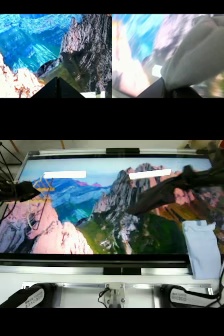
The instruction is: Fold the shirts.
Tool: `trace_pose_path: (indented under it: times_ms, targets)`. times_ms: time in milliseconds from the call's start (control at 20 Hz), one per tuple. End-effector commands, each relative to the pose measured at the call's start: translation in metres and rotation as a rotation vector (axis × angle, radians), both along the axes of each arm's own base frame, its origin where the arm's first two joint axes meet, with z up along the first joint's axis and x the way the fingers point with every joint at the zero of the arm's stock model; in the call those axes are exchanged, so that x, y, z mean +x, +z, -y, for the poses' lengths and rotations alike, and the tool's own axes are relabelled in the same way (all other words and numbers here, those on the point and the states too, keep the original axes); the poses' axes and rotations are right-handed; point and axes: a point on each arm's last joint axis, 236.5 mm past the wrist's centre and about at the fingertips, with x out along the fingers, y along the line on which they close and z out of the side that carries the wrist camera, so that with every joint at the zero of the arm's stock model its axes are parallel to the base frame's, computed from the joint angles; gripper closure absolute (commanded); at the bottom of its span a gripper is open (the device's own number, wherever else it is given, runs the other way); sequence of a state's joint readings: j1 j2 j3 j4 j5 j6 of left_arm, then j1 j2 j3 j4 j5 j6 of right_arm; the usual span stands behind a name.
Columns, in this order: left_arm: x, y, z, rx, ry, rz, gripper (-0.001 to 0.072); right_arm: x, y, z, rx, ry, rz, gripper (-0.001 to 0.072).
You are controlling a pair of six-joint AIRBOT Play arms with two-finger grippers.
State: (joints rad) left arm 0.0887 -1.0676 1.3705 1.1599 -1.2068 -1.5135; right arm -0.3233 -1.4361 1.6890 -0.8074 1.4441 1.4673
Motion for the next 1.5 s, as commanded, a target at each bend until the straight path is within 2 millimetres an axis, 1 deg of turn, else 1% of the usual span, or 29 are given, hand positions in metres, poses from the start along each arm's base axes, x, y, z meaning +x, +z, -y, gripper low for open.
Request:
trace_pose_path:
  times_ms: [0,100,250,350,450,500,600,700,750,800,900,950,1000,1050,1100,1250,1350,1400,1450]
  targets:
    - [0.000,0.000,0.001,0.000,-0.003,0.000,0.0675,-0.029,0.019,0.093,-0.119,-0.187,-0.030,0.0653]
    - [0.000,0.000,0.005,-0.007,-0.013,0.000,0.0675,-0.039,0.016,0.136,-0.157,-0.271,-0.037,0.0653]
    - [-0.003,0.000,0.018,-0.007,-0.047,0.000,0.0675,-0.057,0.006,0.199,-0.265,-0.396,-0.064,0.0653]
    - [-0.005,0.000,0.030,-0.006,-0.075,0.000,0.0675,-0.066,0.004,0.225,-0.312,-0.448,-0.066,0.0654]
    - [-0.007,0.000,0.038,-0.006,-0.097,0.001,0.0675,-0.068,0.004,0.240,-0.346,-0.483,-0.057,0.0653]
    - [-0.007,0.000,0.041,-0.006,-0.104,0.000,0.0674,-0.068,0.005,0.245,-0.364,-0.488,-0.051,0.0653]
    - [-0.008,0.000,0.043,-0.006,-0.111,0.000,0.0675,-0.068,0.005,0.244,-0.374,-0.475,-0.047,0.0653]
    - [-0.008,0.000,0.043,-0.005,-0.111,0.001,0.0675,-0.077,0.002,0.236,-0.365,-0.442,-0.080,0.0653]
    - [-0.008,0.000,0.043,-0.004,-0.113,0.001,0.0675,-0.083,0.004,0.232,-0.359,-0.448,-0.098,0.0653]
    - [-0.008,0.000,0.043,0.002,-0.120,0.005,0.0674,-0.093,0.006,0.233,-0.375,-0.466,-0.128,0.0654]
    - [-0.008,0.000,0.043,0.010,-0.130,0.010,0.0675,-0.124,0.005,0.241,-0.443,-0.514,-0.228,0.0654]
    - [-0.008,0.000,0.043,0.013,-0.133,0.012,0.0675,-0.142,0.004,0.248,-0.490,-0.548,-0.284,0.0653]
    - [-0.008,0.000,0.043,0.013,-0.133,0.011,0.0674,-0.158,0.002,0.254,-0.530,-0.577,-0.332,0.0653]
    - [-0.008,0.000,0.043,0.013,-0.133,0.012,0.0674,-0.175,-0.005,0.257,-0.562,-0.593,-0.388,0.0653]
    - [-0.008,0.000,0.043,0.016,-0.136,0.013,0.0675,-0.190,-0.016,0.258,-0.578,-0.605,-0.447,0.0653]
    - [-0.008,0.000,0.043,0.017,-0.138,0.014,0.0674,-0.242,-0.073,0.248,-0.591,-0.570,-0.675,0.0653]
    - [-0.008,0.000,0.044,0.024,-0.146,0.017,0.0674,-0.274,-0.110,0.248,-0.625,-0.545,-0.820,0.0653]
    - [-0.008,0.000,0.043,0.026,-0.149,0.018,0.0675,-0.289,-0.126,0.247,-0.640,-0.523,-0.887,0.0653]
    - [-0.008,0.000,0.044,0.026,-0.149,0.019,0.0675,-0.299,-0.139,0.247,-0.654,-0.505,-0.928,0.0653]
